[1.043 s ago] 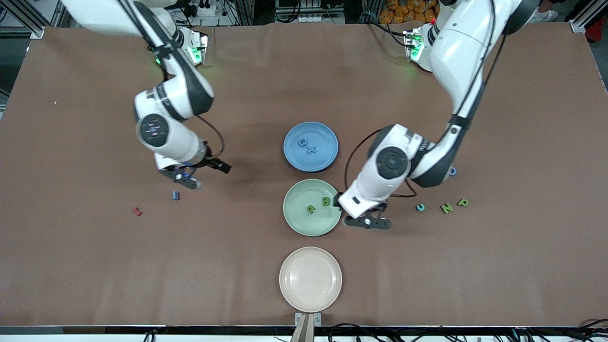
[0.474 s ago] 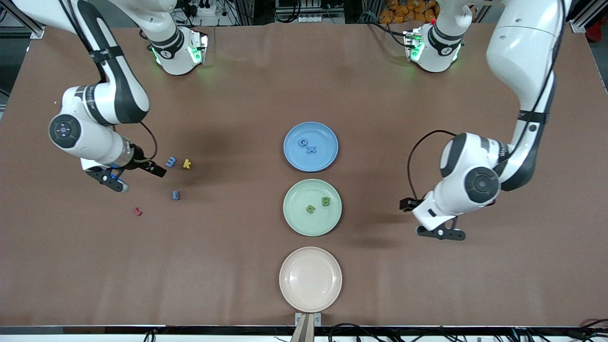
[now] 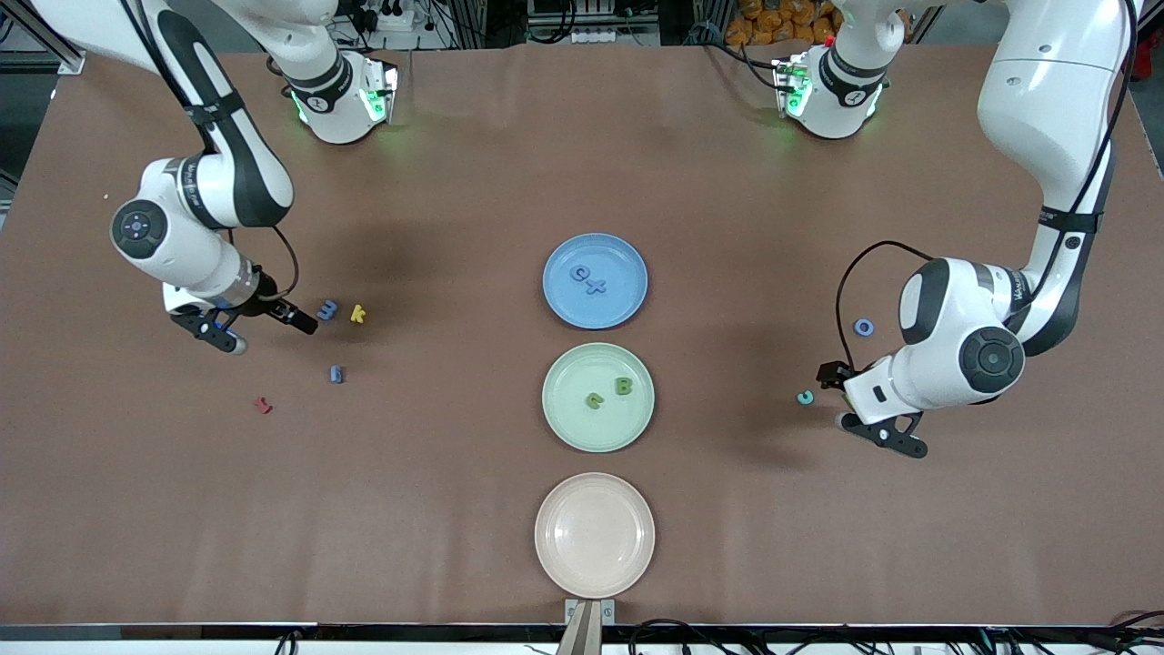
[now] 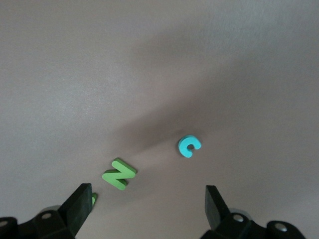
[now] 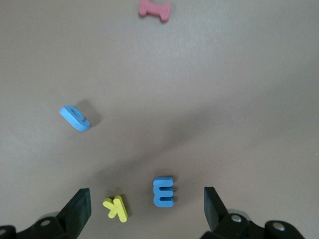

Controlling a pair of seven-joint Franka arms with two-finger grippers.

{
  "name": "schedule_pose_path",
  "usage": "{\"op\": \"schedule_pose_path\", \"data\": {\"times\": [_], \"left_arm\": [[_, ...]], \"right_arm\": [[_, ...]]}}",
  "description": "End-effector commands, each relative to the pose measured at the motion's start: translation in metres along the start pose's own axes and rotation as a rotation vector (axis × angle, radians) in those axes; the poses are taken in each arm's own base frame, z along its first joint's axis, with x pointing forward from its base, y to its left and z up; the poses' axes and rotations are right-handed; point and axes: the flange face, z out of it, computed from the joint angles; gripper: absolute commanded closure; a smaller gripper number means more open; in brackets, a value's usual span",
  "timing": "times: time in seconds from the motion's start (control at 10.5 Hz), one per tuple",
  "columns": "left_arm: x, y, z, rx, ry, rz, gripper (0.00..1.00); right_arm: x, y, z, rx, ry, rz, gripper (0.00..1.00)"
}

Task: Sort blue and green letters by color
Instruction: 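Reach both grippers to the blue E and the green N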

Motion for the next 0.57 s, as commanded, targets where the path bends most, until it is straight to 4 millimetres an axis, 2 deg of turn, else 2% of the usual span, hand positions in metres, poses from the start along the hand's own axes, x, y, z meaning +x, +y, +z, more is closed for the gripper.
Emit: {"op": "schedule_pose_path", "data": {"times": [0.0, 0.19, 0.47], "left_arm": [[-0.026, -0.019, 0.015, 0.055, 0.023, 0.199, 0.0], [-0.029, -0.017, 0.021, 0.137, -0.016, 0.303, 0.0], [-0.035, -0.013, 0.035, 0.164, 0.037, 0.373, 0.0]], "right_arm": [[-0.021, 0.012, 0.02, 0.011, 0.024, -0.011, 0.0], [-0.023, 0.013, 0.041, 0.02, 0.0, -0.01, 0.0], [-0.026, 0.01, 0.06, 0.036, -0.01, -0.02, 0.0]]}}
